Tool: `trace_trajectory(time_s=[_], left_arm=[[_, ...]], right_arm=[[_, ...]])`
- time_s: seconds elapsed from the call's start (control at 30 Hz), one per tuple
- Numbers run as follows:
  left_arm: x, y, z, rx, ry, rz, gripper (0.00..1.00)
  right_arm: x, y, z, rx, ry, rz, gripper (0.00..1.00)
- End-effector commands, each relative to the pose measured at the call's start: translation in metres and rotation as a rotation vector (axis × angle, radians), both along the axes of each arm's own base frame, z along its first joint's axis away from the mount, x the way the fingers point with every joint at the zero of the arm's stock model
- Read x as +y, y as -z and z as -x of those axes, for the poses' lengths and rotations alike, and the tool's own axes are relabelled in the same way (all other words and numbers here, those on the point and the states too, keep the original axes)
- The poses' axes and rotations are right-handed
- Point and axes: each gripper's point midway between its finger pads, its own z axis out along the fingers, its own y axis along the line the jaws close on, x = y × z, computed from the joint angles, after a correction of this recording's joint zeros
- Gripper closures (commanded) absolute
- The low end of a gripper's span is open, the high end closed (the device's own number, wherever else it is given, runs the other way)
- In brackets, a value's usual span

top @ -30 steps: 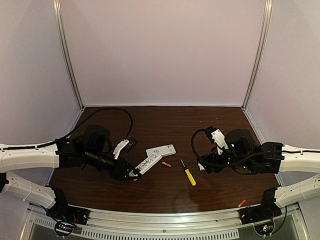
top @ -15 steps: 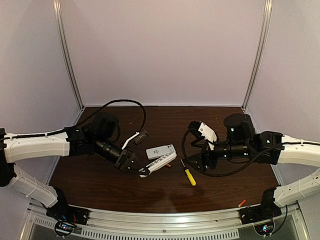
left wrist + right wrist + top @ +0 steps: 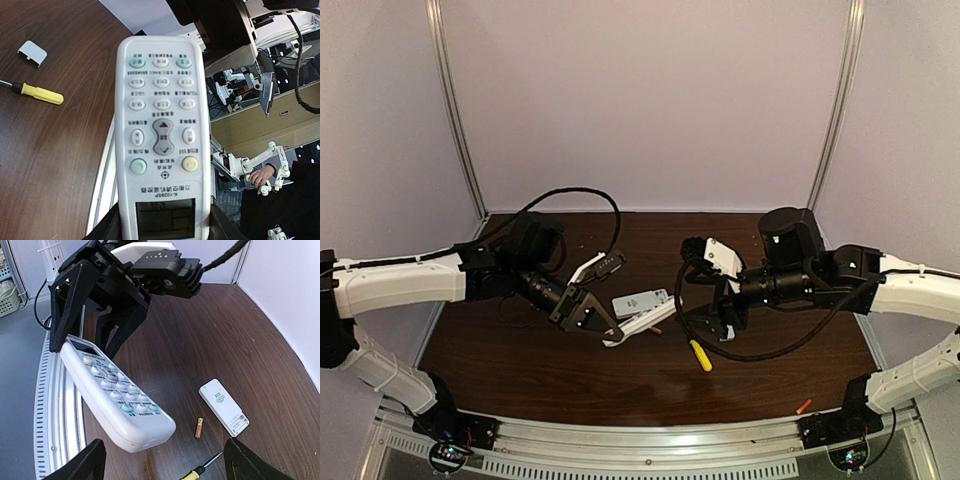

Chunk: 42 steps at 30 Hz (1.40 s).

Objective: Unload the batteries from the remote control
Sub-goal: Pass from the left arm to the right

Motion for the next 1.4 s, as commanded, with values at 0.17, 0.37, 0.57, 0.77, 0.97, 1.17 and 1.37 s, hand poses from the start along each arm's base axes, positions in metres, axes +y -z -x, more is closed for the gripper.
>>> trace_trajectory(time_s=[0.17, 0.37, 0.57, 0.77, 0.97, 1.17, 1.37], left_arm=[[-0.007, -0.028, 0.006, 0.003, 0.118, 0.116, 0.82], [-0.010, -0.033, 0.008, 0.021, 0.170, 0.141, 0.83], [-0.014, -0.027, 0.007, 0.046, 0.207, 0.122, 0.83], [-0.018, -0.028, 0.006, 0.054, 0.233, 0.137, 0.83], [-0.020, -0.029, 0.006, 0.063, 0.250, 0.147, 0.83], [-0.020, -0.026, 0.006, 0.087, 0.269, 0.151, 0.83], [-0.022, -0.026, 0.005, 0.102, 0.285, 0.160, 0.83]], right_arm=[[0.004, -0.010, 0.011, -0.013, -0.072, 0.012, 0.17], [0.008, -0.014, 0.015, -0.032, -0.093, 0.024, 0.17], [0.014, -0.017, 0.019, -0.048, -0.119, 0.022, 0.17], [0.025, -0.012, 0.036, -0.026, -0.181, 0.047, 0.23], [0.029, -0.007, 0.044, -0.021, -0.186, 0.046, 0.40], [0.035, -0.010, 0.050, 0.002, -0.197, 0.009, 0.58], [0.038, -0.006, 0.056, 0.023, -0.212, -0.001, 0.73]])
